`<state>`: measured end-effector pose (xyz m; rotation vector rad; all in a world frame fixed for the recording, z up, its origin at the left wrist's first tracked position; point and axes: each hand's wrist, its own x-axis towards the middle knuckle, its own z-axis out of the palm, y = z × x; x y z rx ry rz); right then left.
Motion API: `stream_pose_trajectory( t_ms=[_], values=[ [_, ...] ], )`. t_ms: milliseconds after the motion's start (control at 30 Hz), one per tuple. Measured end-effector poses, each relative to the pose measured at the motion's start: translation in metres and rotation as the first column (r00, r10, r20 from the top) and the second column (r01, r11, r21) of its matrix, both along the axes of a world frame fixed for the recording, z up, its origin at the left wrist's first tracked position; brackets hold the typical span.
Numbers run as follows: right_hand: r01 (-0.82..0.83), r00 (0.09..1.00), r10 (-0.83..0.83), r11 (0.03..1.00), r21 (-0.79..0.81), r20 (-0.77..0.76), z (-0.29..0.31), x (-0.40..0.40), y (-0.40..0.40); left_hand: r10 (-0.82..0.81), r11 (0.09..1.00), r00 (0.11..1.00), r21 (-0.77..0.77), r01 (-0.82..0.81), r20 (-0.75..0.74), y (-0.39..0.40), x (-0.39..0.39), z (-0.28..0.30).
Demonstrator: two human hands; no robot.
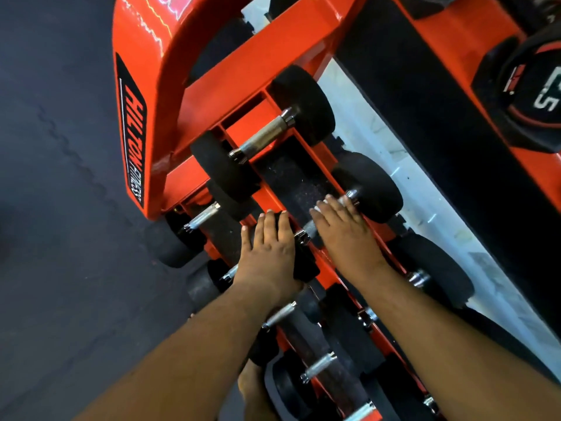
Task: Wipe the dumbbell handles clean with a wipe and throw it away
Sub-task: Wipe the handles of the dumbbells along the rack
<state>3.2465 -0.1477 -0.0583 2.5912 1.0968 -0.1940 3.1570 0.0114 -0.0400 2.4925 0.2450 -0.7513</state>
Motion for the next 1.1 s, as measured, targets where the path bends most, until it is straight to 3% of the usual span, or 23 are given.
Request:
stream_pose_trajectory(
  t_ms=[133, 267, 433, 500, 533, 567, 600, 633, 667, 700, 767, 833, 1000, 1100],
  values=[
    [-0.134, 0.986, 0.139, 0.989, 0.059, -0.089, -0.006, -0.014, -0.006, 0.007, 1.0, 1.0, -0.002, -0.007, 0.002, 0.0, 0.001, 0.001],
    [-0.149, 0.975, 0.16, 0.986, 0.079, -0.153, -0.013, -0.02, 0.001, 0.002, 1.0, 1.0, 0.001, -0.002, -0.009, 0.001, 0.002, 0.003],
    [-0.121, 0.966, 0.169, 0.964, 0.235, -0.197, -0.007, -0.043, -0.032, 0.004, 1.0, 1.0, -0.002, -0.004, -0.01, 0.0, 0.001, 0.003],
    [0.067, 0.962, 0.029, 0.938, 0.34, -0.271, -0.008, -0.055, -0.045, -0.002, 1.0, 1.0, 0.0, 0.002, -0.015, 0.001, 0.002, 0.004],
    [0.308, 0.921, -0.157, 0.854, 0.419, -0.356, -0.009, -0.06, -0.047, -0.006, 1.0, 1.0, 0.0, 0.006, -0.017, 0.001, 0.002, 0.004],
    [0.607, 0.783, -0.377, 0.636, 0.477, -0.494, -0.008, -0.061, -0.042, -0.008, 1.0, 1.0, 0.002, 0.008, -0.015, 0.001, 0.001, 0.005],
    [0.86, 0.508, -0.522, 0.259, 0.44, -0.685, -0.006, -0.056, -0.031, -0.008, 1.0, 1.0, 0.005, 0.008, -0.011, 0.001, 0.001, 0.005],
    [0.942, 0.189, -0.463, -0.165, 0.293, -0.866, -0.004, -0.048, -0.02, -0.006, 1.0, 1.0, 0.004, 0.006, -0.01, 0.002, 0.001, 0.005],
    [0.878, -0.007, -0.289, -0.46, 0.133, -0.957, -0.003, -0.037, -0.01, -0.003, 1.0, 1.0, -0.001, 0.003, -0.013, 0.002, 0.002, 0.005],
    [0.785, -0.08, -0.104, -0.619, 0.002, -0.991, 0.0, -0.025, -0.001, -0.002, 1.0, 1.0, -0.006, 0.002, -0.017, 0.001, 0.002, 0.006],
    [0.674, -0.058, 0.117, -0.728, -0.126, -0.991, 0.01, -0.001, 0.013, -0.002, 1.0, 1.0, 0.001, 0.002, -0.017, 0.001, 0.002, 0.006],
    [0.654, -0.059, 0.19, -0.734, -0.182, -0.98, 0.018, 0.016, 0.024, -0.007, 1.0, 1.0, 0.014, 0.007, -0.02, 0.001, 0.002, 0.006],
    [0.684, -0.057, 0.262, -0.692, -0.229, -0.963, 0.021, 0.023, 0.027, -0.005, 1.0, 0.999, 0.001, 0.005, -0.037, 0.001, 0.003, 0.008],
    [0.697, -0.034, 0.195, -0.698, -0.164, -0.98, 0.029, 0.011, 0.023, -0.016, 1.0, 0.999, 0.015, 0.016, -0.046, 0.001, 0.002, 0.006]
  ],
)
